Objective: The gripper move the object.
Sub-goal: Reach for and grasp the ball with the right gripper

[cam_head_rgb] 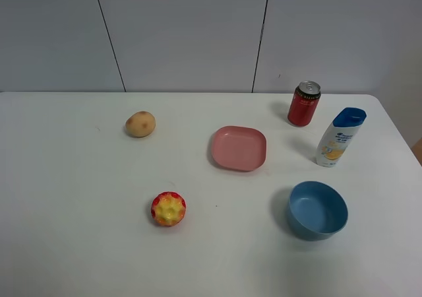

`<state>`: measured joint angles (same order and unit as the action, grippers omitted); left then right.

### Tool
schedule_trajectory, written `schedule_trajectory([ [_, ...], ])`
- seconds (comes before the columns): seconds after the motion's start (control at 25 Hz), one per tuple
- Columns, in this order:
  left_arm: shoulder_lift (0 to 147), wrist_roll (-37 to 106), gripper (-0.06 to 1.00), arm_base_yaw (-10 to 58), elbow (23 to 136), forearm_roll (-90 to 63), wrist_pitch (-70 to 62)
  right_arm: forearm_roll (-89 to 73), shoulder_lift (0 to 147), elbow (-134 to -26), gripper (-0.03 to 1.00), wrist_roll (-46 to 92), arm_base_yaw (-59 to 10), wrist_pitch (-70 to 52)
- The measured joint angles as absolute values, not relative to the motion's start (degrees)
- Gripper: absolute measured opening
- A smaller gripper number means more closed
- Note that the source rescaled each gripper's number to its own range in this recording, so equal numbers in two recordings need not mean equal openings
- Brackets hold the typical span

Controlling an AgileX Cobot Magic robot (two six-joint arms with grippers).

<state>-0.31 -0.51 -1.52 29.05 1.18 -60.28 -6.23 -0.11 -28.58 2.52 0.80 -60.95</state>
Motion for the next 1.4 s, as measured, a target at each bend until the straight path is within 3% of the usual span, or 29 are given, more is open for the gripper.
schedule_trajectory([
  [1.12,-0.3,-0.5,1.00,-1.5,29.0,1.2,-60.3,-8.9,-0.1,-28.6,0.02,2.4,0.8,-60.6],
  [1.24,-0.3,-0.5,1.00,-1.5,29.0,1.2,-60.3,-9.4,-0.1,-28.6,0.09,2.4,0.8,-60.6],
  [1.28,-0.3,-0.5,1.00,-1.5,29.0,1.2,-60.3,-9.8,-0.1,-28.6,0.28,2.3,0.8,-60.5],
  [1.32,-0.3,-0.5,1.00,-1.5,29.0,1.2,-60.3,-9.9,-0.1,-28.6,0.40,2.0,0.8,-60.5],
  [1.4,-0.3,-0.5,1.00,-1.5,29.0,1.2,-60.3,-9.4,-0.1,-28.6,0.74,1.1,0.8,-60.4],
])
